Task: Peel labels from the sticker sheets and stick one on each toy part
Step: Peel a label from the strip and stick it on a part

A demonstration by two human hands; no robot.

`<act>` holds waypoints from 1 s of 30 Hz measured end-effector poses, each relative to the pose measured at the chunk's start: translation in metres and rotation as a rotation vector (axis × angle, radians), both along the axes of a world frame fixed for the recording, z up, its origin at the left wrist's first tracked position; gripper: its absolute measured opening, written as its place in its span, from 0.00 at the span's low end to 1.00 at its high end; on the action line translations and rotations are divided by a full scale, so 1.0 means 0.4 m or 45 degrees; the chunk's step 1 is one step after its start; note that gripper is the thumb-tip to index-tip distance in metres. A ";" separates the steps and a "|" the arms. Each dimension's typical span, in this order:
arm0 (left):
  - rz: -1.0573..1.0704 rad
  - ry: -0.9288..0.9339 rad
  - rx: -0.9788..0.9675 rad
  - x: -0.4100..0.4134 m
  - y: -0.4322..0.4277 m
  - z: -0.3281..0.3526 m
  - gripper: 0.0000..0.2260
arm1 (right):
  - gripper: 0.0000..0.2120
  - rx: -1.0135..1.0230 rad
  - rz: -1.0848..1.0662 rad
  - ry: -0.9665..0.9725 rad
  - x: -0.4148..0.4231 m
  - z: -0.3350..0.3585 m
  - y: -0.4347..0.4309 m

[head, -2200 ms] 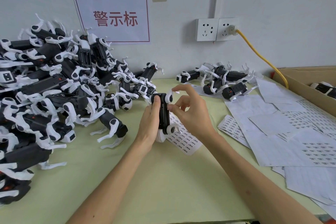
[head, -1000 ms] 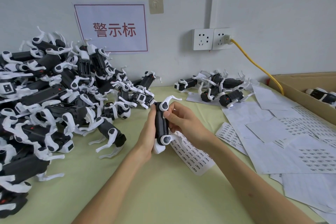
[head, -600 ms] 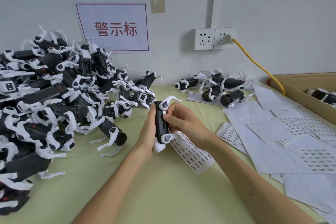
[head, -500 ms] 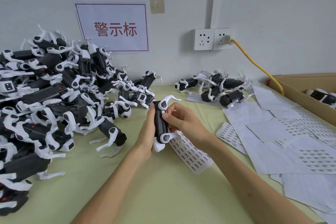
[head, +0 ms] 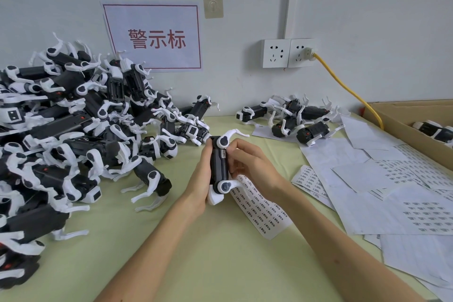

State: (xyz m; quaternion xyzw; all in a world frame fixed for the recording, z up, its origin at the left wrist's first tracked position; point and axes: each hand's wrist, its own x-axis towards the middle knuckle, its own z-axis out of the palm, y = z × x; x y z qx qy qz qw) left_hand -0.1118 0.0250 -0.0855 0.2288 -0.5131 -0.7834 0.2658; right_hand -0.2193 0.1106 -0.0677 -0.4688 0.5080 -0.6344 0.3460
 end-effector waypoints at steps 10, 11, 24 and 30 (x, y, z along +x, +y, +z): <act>-0.008 0.079 -0.001 0.010 0.005 0.019 0.25 | 0.08 -0.004 -0.071 0.079 0.001 0.009 0.003; 0.013 0.052 -0.011 0.010 0.002 0.017 0.26 | 0.09 -0.026 -0.157 0.155 0.002 0.005 0.003; 0.187 -0.229 -0.232 0.020 -0.002 0.014 0.21 | 0.30 -0.213 -0.451 1.268 -0.039 0.017 0.014; 0.168 -0.241 0.041 0.033 -0.024 0.014 0.25 | 0.10 0.031 -0.376 0.744 -0.137 0.025 0.037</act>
